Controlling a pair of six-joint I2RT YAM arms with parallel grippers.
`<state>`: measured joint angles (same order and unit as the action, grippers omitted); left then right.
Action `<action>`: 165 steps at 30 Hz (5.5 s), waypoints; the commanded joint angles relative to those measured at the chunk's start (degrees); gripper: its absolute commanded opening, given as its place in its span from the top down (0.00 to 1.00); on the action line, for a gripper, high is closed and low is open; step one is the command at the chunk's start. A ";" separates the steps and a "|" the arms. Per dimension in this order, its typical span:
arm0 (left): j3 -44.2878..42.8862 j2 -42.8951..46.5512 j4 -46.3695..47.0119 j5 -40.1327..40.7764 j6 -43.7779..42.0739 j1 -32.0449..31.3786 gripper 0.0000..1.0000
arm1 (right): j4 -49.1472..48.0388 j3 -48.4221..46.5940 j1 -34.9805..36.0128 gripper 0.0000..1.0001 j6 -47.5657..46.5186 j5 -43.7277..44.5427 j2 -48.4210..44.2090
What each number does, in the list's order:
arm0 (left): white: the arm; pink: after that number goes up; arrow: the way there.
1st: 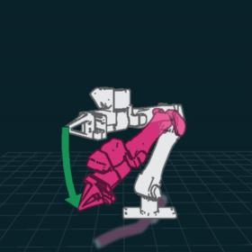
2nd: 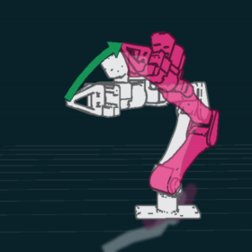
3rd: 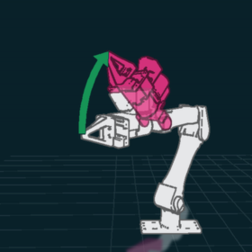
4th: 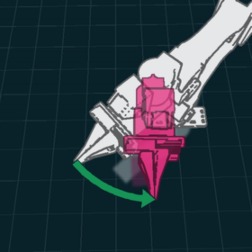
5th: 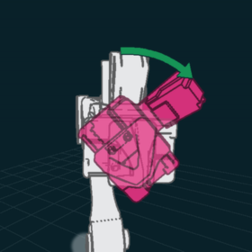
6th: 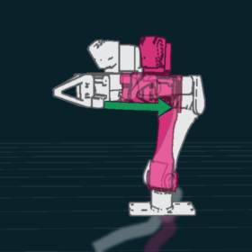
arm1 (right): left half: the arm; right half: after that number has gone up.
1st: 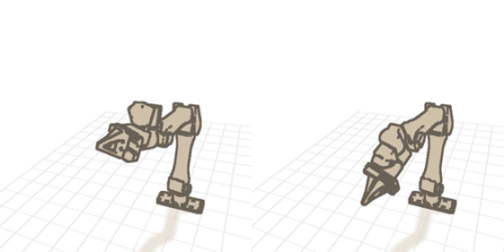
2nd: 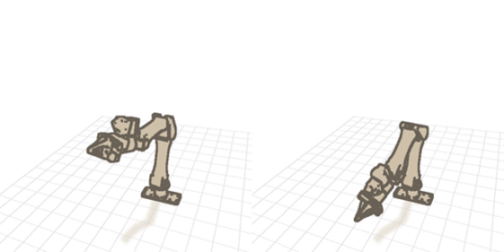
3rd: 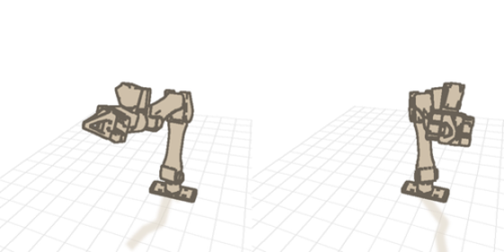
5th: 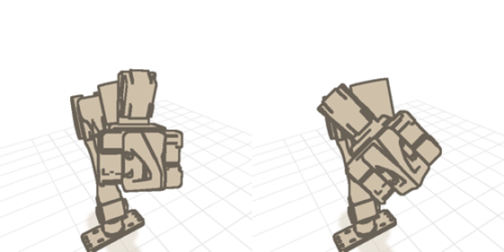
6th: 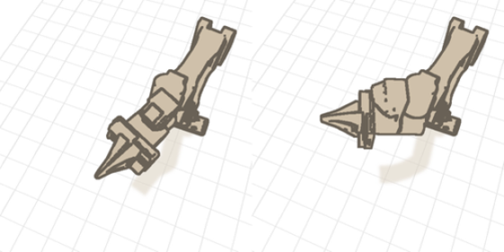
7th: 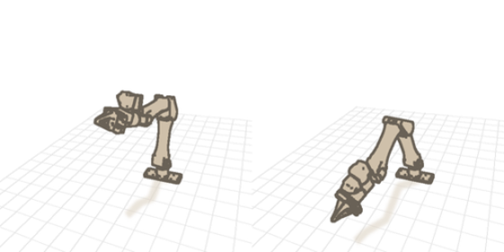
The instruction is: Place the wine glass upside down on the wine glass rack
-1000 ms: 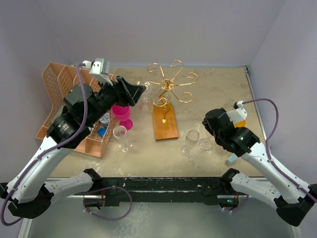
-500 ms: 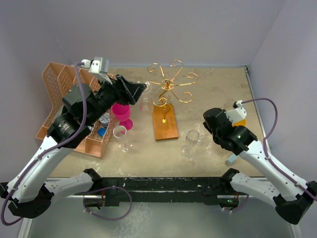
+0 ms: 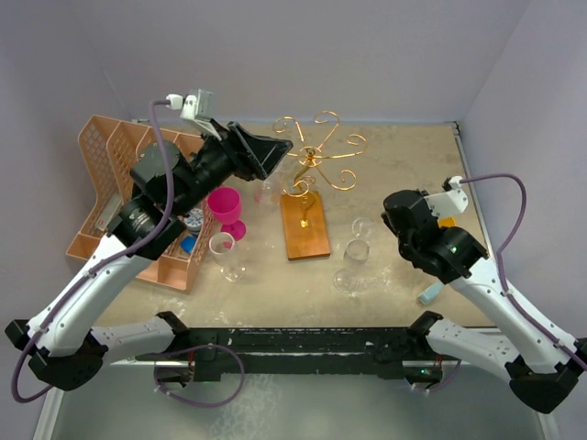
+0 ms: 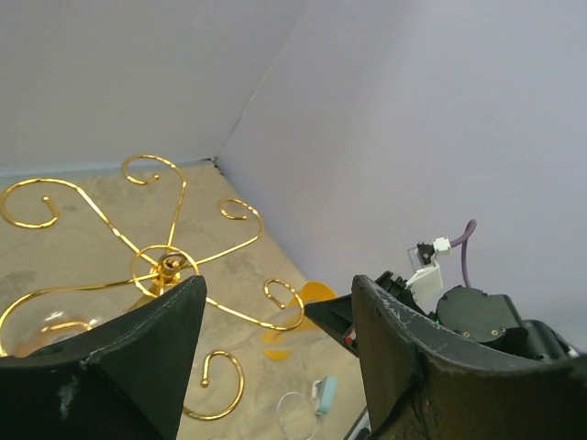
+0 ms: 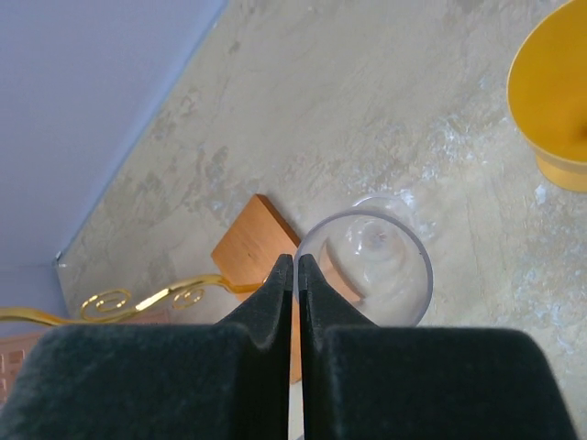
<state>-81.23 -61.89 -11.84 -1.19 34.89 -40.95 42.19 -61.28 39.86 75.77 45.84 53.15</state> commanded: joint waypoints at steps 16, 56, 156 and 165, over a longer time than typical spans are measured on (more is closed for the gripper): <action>-8.79 -17.10 19.83 0.03 24.48 -6.18 0.39 | -5.48 -13.24 0.15 1.00 -0.67 16.24 -5.20; -28.65 -43.93 11.73 18.50 46.41 -20.40 0.38 | -16.91 -25.26 0.20 1.00 -12.95 13.75 -10.77; -18.51 -24.03 19.93 -2.38 -12.51 -20.95 1.00 | -30.72 -10.97 0.19 0.52 -48.85 -38.68 -10.00; -16.37 -23.16 20.54 -7.09 -12.38 -21.01 1.00 | -35.96 -8.43 0.21 0.58 -47.73 -38.53 -9.24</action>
<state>-97.80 -88.20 5.32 -3.53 22.83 -61.65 12.84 -70.37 40.12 28.01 7.64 43.46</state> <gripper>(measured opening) 0.054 0.429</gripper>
